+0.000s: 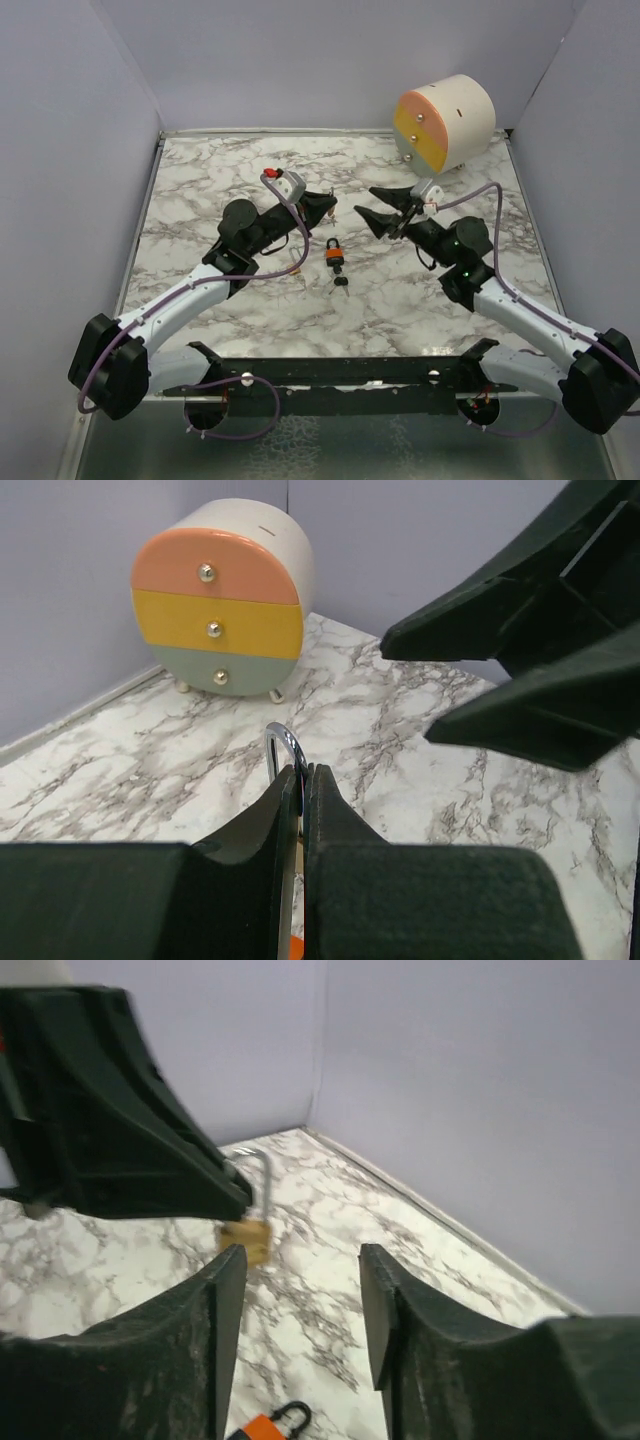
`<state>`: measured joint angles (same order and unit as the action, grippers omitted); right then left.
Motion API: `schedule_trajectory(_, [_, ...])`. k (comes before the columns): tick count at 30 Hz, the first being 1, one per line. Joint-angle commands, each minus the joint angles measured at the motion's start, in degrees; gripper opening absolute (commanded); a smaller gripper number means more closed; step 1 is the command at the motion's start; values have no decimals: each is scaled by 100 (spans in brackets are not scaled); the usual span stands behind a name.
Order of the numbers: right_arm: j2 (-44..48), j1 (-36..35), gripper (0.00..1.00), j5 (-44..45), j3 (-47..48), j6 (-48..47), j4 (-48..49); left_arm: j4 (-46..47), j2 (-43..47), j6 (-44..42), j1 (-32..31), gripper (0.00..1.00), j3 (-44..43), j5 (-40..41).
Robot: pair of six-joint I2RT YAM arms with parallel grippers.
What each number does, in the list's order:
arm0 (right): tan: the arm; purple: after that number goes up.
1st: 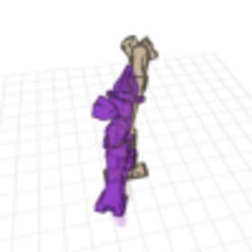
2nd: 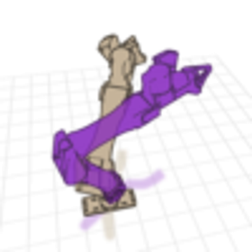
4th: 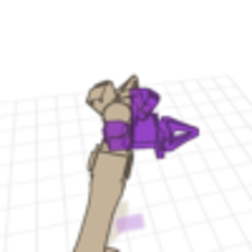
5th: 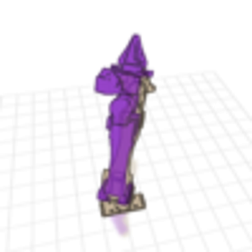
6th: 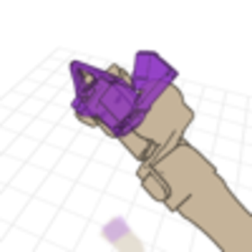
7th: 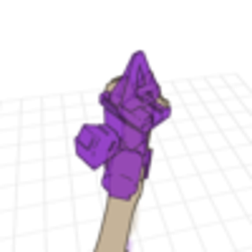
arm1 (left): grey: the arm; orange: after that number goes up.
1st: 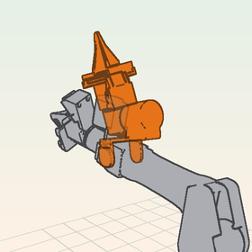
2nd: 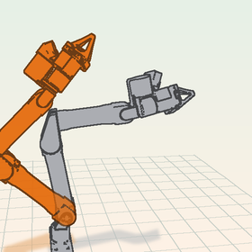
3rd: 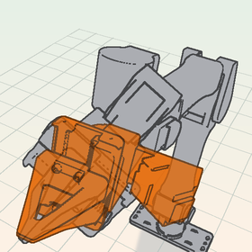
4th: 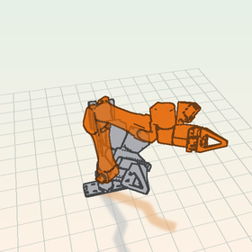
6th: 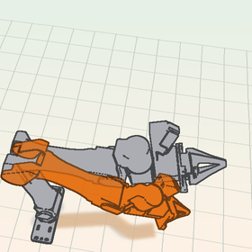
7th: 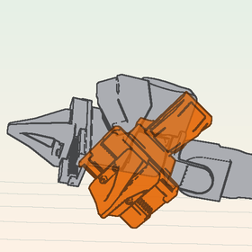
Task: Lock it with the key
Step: Lock the lock.
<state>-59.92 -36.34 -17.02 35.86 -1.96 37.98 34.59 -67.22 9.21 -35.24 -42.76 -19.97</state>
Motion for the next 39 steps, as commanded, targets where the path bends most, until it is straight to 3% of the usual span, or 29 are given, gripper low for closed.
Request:
schedule_trajectory(1, [-195, 1211, 44, -1120, -238, 1130, 617, 22, 227, -171, 26, 0, -190, -204])
schedule_trajectory(4, [-447, 1901, 35, -2156, -307, 1774, 1161, 31, 277, -183, 59, 0, -184, -360])
schedule_trajectory(11, [-1577, 2019, 30, -4751, -182, 3029, 3109, 510, 308, -34, 88, 0, -185, -1451])
schedule_trajectory(20, [-2705, 2148, 26, -5666, 6, 5517, 6322, 1572, 441, 233, 109, 0, 62, -2691])
schedule_trajectory(28, [-2431, 2148, 28, -5485, -53, 5326, 6092, 2024, 123, 683, 113, 0, -90, -2853])
schedule_trajectory(30, [-2256, 2148, 33, -5411, -89, 5147, 5848, 2102, 6, 812, 106, 0, -153, -2944])
schedule_trajectory(34, [-1856, 2135, 52, -5296, -90, 4809, 5345, 2135, -104, 1005, 99, 0, -236, -2946])
schedule_trajectory(39, [-1484, 1979, 55, -5234, -8, 4336, 4638, 2246, -185, 1126, 47, 0, -260, -2934])
